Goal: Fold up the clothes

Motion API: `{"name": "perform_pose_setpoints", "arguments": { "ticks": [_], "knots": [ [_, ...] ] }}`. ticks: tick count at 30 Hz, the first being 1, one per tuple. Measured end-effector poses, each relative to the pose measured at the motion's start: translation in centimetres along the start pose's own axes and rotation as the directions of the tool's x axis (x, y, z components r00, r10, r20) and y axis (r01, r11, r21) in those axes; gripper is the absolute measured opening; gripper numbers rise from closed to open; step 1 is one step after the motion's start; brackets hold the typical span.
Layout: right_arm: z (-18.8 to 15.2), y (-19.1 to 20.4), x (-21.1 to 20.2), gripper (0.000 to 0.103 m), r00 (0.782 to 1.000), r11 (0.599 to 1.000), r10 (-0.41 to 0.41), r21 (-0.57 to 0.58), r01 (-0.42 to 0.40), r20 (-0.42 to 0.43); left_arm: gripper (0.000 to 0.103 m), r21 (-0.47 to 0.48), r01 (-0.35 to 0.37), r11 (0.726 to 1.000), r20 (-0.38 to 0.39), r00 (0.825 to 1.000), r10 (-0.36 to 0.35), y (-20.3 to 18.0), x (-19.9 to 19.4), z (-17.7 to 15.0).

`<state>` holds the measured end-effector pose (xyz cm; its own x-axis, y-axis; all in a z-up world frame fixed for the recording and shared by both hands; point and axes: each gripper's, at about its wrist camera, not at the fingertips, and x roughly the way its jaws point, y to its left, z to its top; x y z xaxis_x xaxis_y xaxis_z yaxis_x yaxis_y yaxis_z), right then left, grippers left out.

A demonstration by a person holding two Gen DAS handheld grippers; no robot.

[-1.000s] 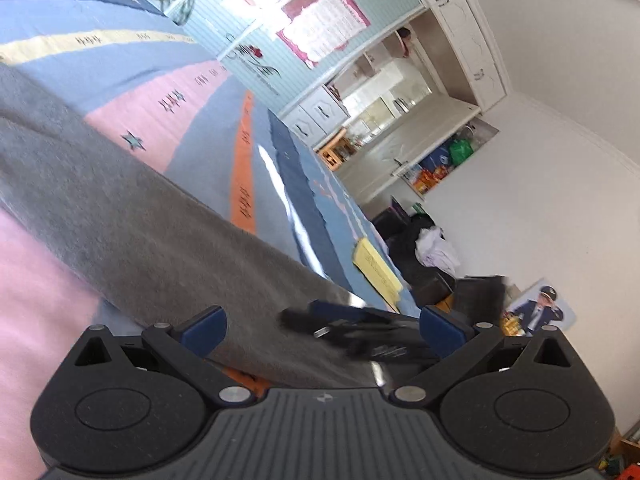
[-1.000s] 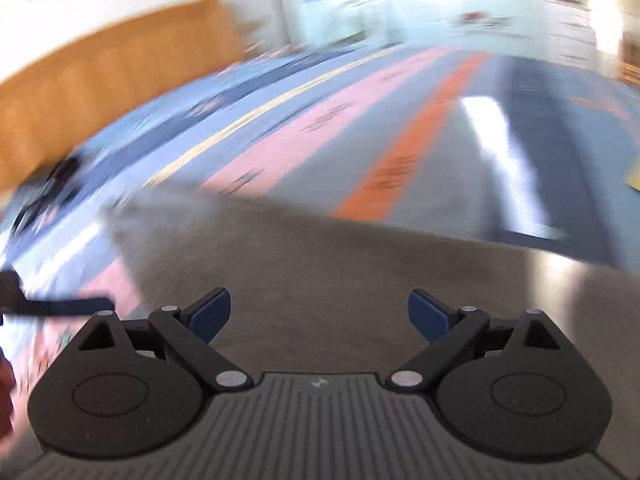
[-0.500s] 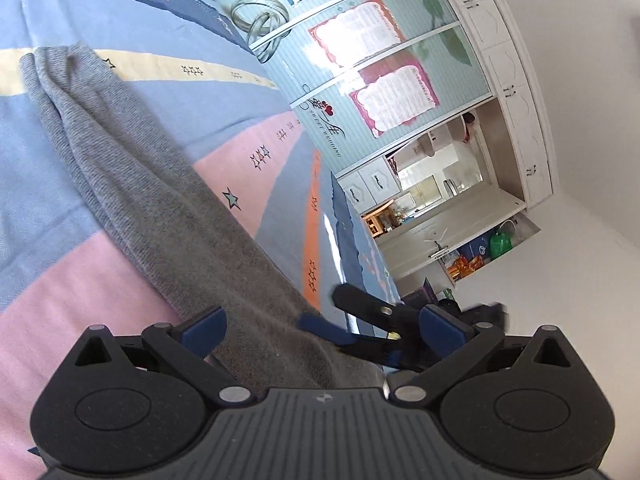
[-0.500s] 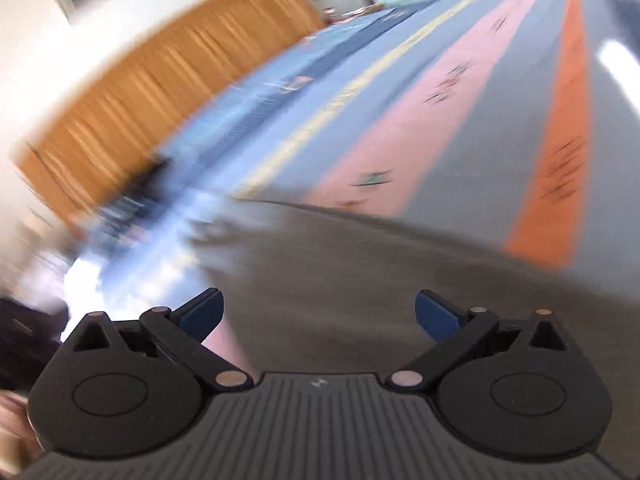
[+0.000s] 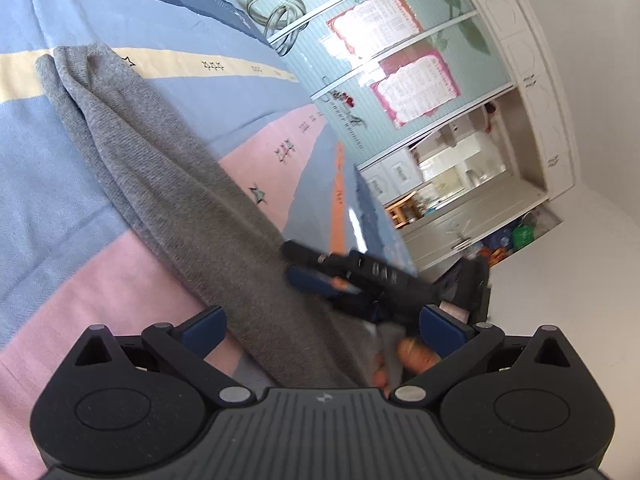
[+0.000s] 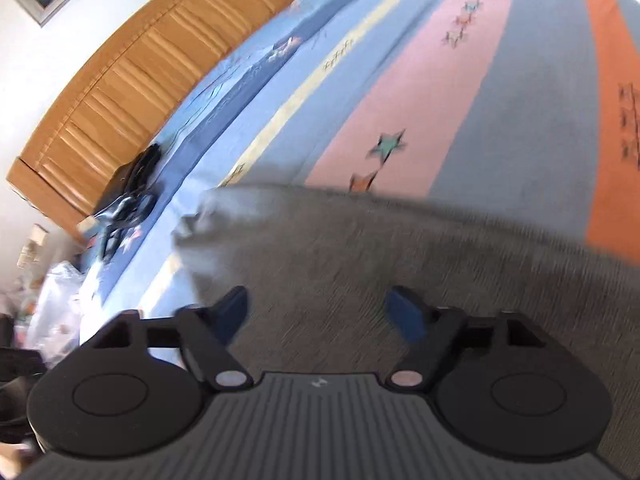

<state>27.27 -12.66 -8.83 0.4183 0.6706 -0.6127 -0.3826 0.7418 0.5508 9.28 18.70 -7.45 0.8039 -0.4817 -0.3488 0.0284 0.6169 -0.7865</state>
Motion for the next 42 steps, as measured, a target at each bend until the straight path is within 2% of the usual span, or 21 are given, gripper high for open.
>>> {"name": "perform_pose_setpoints", "arguments": {
  "ticks": [1, 3, 4, 6, 8, 11, 13, 15, 17, 20, 22, 24, 28, 30, 32, 34, 37, 38, 40, 41, 42],
  "knots": [
    [0.6, -0.6, -0.6, 0.049, 0.997, 0.998, -0.052, 0.028, 0.050, 0.058, 0.102, 0.029, -0.025, 0.999, -0.007, 1.000, 0.025, -0.4, 0.3, -0.1],
    [-2.0, -1.9, -4.8, 0.063, 0.983, 0.996, 0.042, 0.074, -0.056, 0.177, 0.102, 0.125, -0.084, 0.989, -0.017, 0.996, 0.087, -1.6, 1.0, -0.4],
    [-3.4, -2.6, -7.0, 0.070, 0.967, 0.989, 0.095, 0.091, -0.119, 0.237, 0.102, 0.173, -0.113, 0.978, -0.020, 0.993, 0.118, -2.2, 1.4, -0.5],
    [-6.3, -4.0, -11.5, 0.093, 0.914, 0.963, 0.192, 0.113, -0.246, 0.357, 0.102, 0.266, -0.123, 0.956, -0.046, 0.989, 0.140, -3.5, 2.5, -0.8],
    [-10.2, -5.4, -16.1, 0.095, 0.847, 0.934, 0.260, 0.102, -0.343, 0.463, 0.102, 0.309, -0.093, 0.947, -0.073, 0.990, 0.121, -4.4, 3.7, -1.1],
    [-17.4, -8.7, -22.1, 0.100, 0.776, 0.916, 0.302, 0.057, -0.397, 0.553, 0.102, 0.365, -0.046, 0.930, -0.117, 0.989, 0.095, -5.5, 6.2, -0.6],
    [-21.0, -11.0, -23.8, 0.103, 0.746, 0.897, 0.326, 0.059, -0.438, 0.580, 0.102, 0.413, -0.028, 0.910, -0.139, 0.986, 0.094, -6.1, 8.2, -0.2],
    [-22.9, -12.2, -24.2, 0.101, 0.693, 0.857, 0.377, 0.054, -0.513, 0.615, 0.102, 0.447, -0.019, 0.894, -0.170, 0.980, 0.106, -6.2, 10.6, 0.4],
    [-24.0, -13.1, -24.5, 0.103, 0.629, 0.813, 0.434, 0.019, -0.581, 0.645, 0.100, 0.422, -0.029, 0.906, -0.219, 0.967, 0.133, -4.8, 13.6, 1.4],
    [-23.5, -14.3, -21.0, 0.103, 0.599, 0.753, 0.457, 0.073, -0.654, 0.658, 0.098, 0.310, -0.034, 0.950, -0.218, 0.970, 0.106, -2.4, 15.6, 4.0],
    [-23.1, -14.5, -19.5, 0.103, 0.550, 0.699, 0.479, 0.082, -0.710, 0.684, 0.090, 0.241, -0.091, 0.966, -0.212, 0.967, 0.143, -2.2, 15.5, 5.7],
    [-23.1, -14.5, -18.9, 0.103, 0.533, 0.677, 0.487, 0.086, -0.731, 0.692, 0.093, 0.271, -0.132, 0.954, -0.162, 0.970, 0.180, -2.8, 13.9, 6.6],
    [-23.2, -13.6, -18.3, 0.103, 0.543, 0.687, 0.486, 0.085, -0.722, 0.685, 0.097, 0.363, -0.161, 0.918, -0.118, 0.969, 0.217, -1.3, 9.9, 7.3],
    [-23.0, -13.1, -17.6, 0.103, 0.537, 0.680, 0.487, 0.087, -0.728, 0.689, 0.096, 0.344, -0.237, 0.909, -0.090, 0.955, 0.283, 1.2, 9.1, 8.3],
    [-22.7, -12.5, -16.9, 0.103, 0.537, 0.679, 0.487, 0.088, -0.729, 0.689, 0.087, 0.314, -0.294, 0.903, -0.065, 0.942, 0.329, 3.6, 8.3, 9.4],
    [-22.2, -12.1, -16.3, 0.103, 0.541, 0.683, 0.486, 0.088, -0.725, 0.687, 0.085, 0.297, -0.333, 0.895, -0.046, 0.931, 0.362, 2.9, 7.6, 10.2],
    [-22.1, -11.8, -16.0, 0.103, 0.540, 0.683, 0.484, 0.088, -0.725, 0.689, 0.095, 0.403, -0.382, 0.832, 0.032, 0.914, 0.404, 0.6, 7.1, 10.2],
    [-22.1, -11.7, -15.9, 0.103, 0.539, 0.683, 0.483, 0.089, -0.725, 0.690, 0.100, 0.432, -0.415, 0.801, 0.051, 0.898, 0.437, 0.2, 7.2, 10.2],
    [-22.2, -11.7, -15.9, 0.103, 0.540, 0.683, 0.482, 0.089, -0.725, 0.690, 0.099, 0.444, -0.517, 0.732, 0.024, 0.824, 0.566, 1.3, 8.8, 10.6],
    [-22.1, -11.6, -15.8, 0.103, 0.540, 0.684, 0.481, 0.090, -0.724, 0.691, 0.098, 0.446, -0.544, 0.711, 0.005, 0.796, 0.606, 2.2, 9.5, 10.9],
    [-22.0, -11.5, -15.6, 0.103, 0.540, 0.684, 0.481, 0.090, -0.724, 0.691, 0.102, 0.452, -0.556, 0.697, 0.012, 0.785, 0.619, 2.6, 9.8, 11.2]
  ]
}}
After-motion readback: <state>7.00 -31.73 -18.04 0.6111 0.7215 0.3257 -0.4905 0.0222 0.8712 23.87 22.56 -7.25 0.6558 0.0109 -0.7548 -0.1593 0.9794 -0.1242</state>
